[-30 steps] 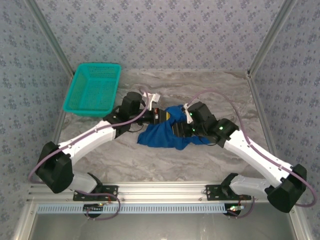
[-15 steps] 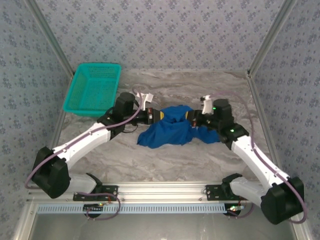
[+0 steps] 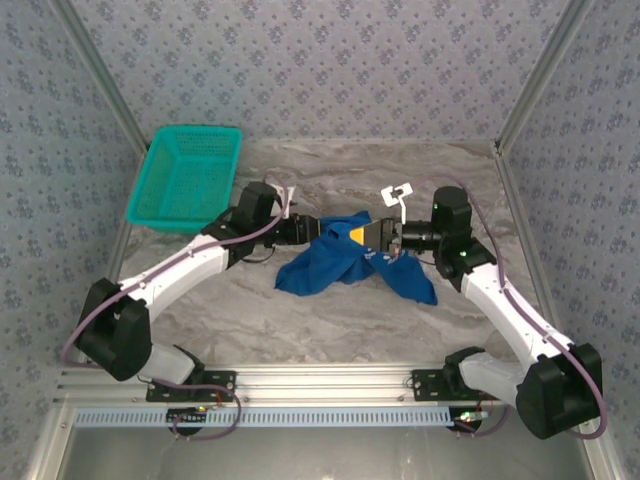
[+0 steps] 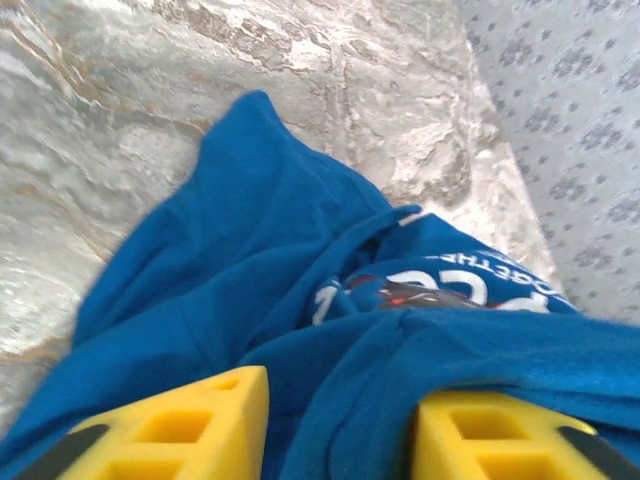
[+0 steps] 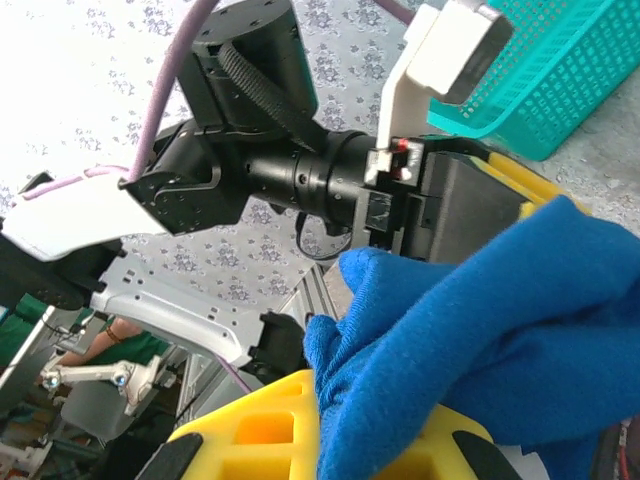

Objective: Fold the inside-out t-shirt

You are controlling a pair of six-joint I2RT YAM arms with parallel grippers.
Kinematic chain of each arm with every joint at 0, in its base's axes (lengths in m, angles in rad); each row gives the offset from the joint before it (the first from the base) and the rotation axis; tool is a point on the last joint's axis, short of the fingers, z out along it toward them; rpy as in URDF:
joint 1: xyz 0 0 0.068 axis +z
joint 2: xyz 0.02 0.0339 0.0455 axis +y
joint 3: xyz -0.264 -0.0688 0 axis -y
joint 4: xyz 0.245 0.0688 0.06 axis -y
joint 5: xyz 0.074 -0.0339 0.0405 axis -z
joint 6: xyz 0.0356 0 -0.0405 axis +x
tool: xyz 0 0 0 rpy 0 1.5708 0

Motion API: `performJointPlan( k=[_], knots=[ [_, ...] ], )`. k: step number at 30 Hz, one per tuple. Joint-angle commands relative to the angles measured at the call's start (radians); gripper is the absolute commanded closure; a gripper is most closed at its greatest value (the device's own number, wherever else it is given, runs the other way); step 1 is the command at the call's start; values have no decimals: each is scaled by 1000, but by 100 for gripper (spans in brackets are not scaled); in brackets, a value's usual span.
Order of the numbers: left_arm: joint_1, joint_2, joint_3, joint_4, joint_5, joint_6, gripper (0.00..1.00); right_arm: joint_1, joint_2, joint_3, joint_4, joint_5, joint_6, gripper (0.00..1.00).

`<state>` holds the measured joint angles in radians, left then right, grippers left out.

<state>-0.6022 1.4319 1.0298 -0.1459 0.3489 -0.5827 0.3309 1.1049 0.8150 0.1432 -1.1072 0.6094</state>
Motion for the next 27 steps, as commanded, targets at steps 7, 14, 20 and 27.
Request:
performJointPlan(
  k=[7,14,20,27],
  knots=[
    [14,-274,-153,74,-21,173,33,-12,12,112,-151,-24,-166,100],
    [-46,-287,-110,73,183,326,26,-13,26,143,-215,-14,-204,100],
    [-108,-256,-70,99,185,386,23,-13,24,144,-222,-13,-203,100],
    [-124,-214,-22,116,246,381,30,-13,19,146,-247,-2,-219,100]
  ],
)
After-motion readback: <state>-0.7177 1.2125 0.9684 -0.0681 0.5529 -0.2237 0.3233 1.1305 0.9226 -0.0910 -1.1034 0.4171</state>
